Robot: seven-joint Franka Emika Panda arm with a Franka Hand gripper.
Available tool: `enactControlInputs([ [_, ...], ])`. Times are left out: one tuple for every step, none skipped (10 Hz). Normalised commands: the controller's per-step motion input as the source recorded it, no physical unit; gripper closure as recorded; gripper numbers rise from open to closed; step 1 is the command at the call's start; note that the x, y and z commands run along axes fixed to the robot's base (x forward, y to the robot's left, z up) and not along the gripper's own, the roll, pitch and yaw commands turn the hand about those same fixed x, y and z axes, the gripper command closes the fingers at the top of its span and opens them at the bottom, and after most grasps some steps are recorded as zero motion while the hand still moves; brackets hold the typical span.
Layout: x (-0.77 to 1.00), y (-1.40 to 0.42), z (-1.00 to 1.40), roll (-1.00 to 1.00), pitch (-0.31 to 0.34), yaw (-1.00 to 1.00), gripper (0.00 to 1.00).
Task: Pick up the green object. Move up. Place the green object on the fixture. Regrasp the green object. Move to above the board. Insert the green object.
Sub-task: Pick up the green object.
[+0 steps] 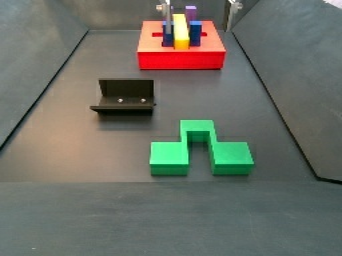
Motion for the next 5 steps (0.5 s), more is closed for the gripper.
enactControlInputs([
  [-0.02, 0.00, -0.02, 0.00, -0.030, 0.02, 0.00],
  [0.00, 0.00, -0.01, 0.00, -0.014, 0.01, 0.00],
  [0.00, 0.00, -0.05, 0.00, 0.000, 0.00, 0.00],
  [0.28, 0.19, -0.15, 0.00, 0.051, 0.00, 0.00],
  [0.33, 0.52, -0.09, -0.02, 0.106, -0.01, 0.00],
])
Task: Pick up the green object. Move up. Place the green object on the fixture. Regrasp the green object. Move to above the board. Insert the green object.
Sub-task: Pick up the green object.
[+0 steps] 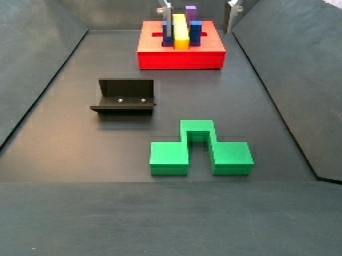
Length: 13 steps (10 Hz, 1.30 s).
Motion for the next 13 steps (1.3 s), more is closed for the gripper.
enactControlInputs([
  [0.37, 0.59, -0.10, -0.03, 0.106, -0.02, 0.00],
  [0.35, 0.39, -0.20, 0.00, 0.000, 0.07, 0.00],
  [0.43, 0.15, -0.47, 0.01, 0.000, 0.08, 0.00],
  [0.37, 0.05, -0.56, 0.01, -0.010, 0.04, 0.00],
  [0.27, 0.04, -0.55, 0.01, -0.011, 0.05, 0.00],
  [0.10, 0.04, -0.51, 0.00, -0.030, 0.02, 0.00],
  [0.00, 0.04, -0.41, 0.00, -0.023, 0.00, 0.00],
  [-0.10, 0.11, -0.35, 0.00, 0.000, -0.01, 0.00],
  [-0.10, 0.11, -0.40, 0.00, -0.014, 0.00, 0.00],
  [-0.05, 0.10, -0.46, 0.00, -0.033, 0.00, 0.00],
  [-0.05, 0.18, -0.47, 0.00, -0.010, 0.00, 0.00],
  [-0.07, 0.21, -0.43, 0.00, 0.000, -0.01, 0.00],
  [-0.10, 0.23, -0.35, -0.01, 0.000, 0.00, 0.00],
])
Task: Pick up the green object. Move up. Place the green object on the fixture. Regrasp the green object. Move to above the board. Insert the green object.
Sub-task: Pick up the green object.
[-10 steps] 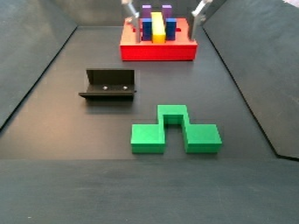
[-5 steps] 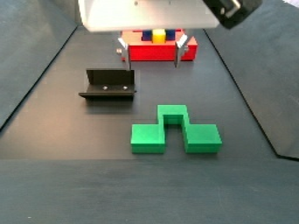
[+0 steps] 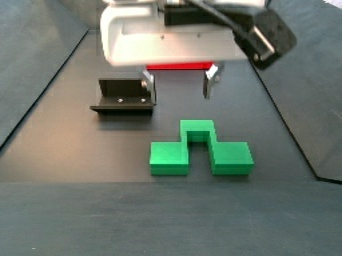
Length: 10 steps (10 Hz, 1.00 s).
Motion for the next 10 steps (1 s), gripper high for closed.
enactControlInputs([
  [-0.16, 0.27, -0.23, 0.00, 0.000, -0.06, 0.00],
  [-0.19, 0.15, -0.17, -0.02, 0.000, -0.11, 0.00],
  [-0.20, 0.00, -0.22, -0.02, 0.000, -0.13, 0.00],
  [-0.25, 0.00, -0.28, -0.02, 0.000, -0.15, 0.00],
  [-0.23, -0.02, -0.31, -0.02, 0.000, -0.13, 0.00],
  [-0.27, 0.00, -0.32, -0.01, 0.000, -0.13, 0.00],
  [-0.14, 0.00, -0.27, -0.03, 0.000, -0.11, 0.00],
  [0.00, 0.00, -0.32, 0.00, 0.000, -0.06, 0.00],
  [0.00, 0.00, -0.32, 0.00, 0.000, -0.04, 0.00],
  [0.00, 0.00, -0.26, 0.00, 0.000, -0.01, 0.00],
])
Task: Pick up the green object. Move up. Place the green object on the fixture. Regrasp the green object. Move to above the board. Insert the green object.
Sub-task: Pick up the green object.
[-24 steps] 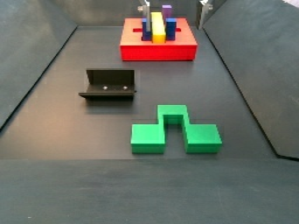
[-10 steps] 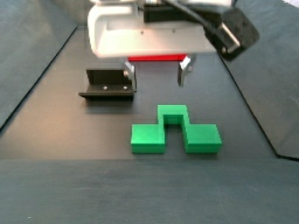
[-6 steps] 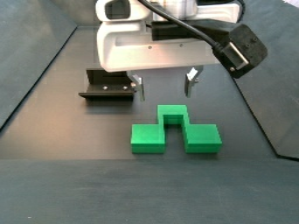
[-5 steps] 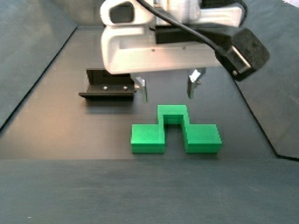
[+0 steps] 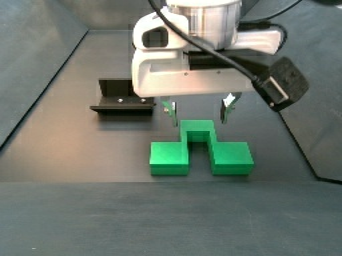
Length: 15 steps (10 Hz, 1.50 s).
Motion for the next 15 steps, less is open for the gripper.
enactControlInputs([
  [0.00, 0.00, -0.25, 0.00, 0.000, -0.01, 0.00],
  [0.00, 0.00, -0.22, 0.00, 0.000, -0.03, 0.00],
  [0.00, 0.00, -0.27, 0.00, 0.000, -0.01, 0.00],
  [0.00, 0.00, -0.32, 0.01, 0.000, 0.00, 0.00],
  [0.01, 0.02, -0.33, 0.00, 0.000, 0.00, 0.00],
  [0.01, 0.03, -0.29, 0.00, 0.000, -0.01, 0.00],
  [0.00, 0.06, -0.18, 0.00, 0.000, 0.00, 0.00],
  [0.00, 0.00, 0.00, 0.00, 0.000, 0.00, 0.00],
  [0.00, 0.00, 0.00, 0.00, 0.000, 0.00, 1.00],
  [0.00, 0.00, 0.00, 0.00, 0.000, 0.00, 1.00],
  [0.00, 0.00, 0.00, 0.00, 0.000, 0.00, 1.00],
  [0.00, 0.00, 0.00, 0.00, 0.000, 0.00, 1.00],
  [0.00, 0.00, 0.00, 0.00, 0.000, 0.00, 1.00],
  [0.00, 0.00, 0.00, 0.00, 0.000, 0.00, 1.00],
  [0.00, 0.00, 0.00, 0.00, 0.000, 0.00, 1.00],
])
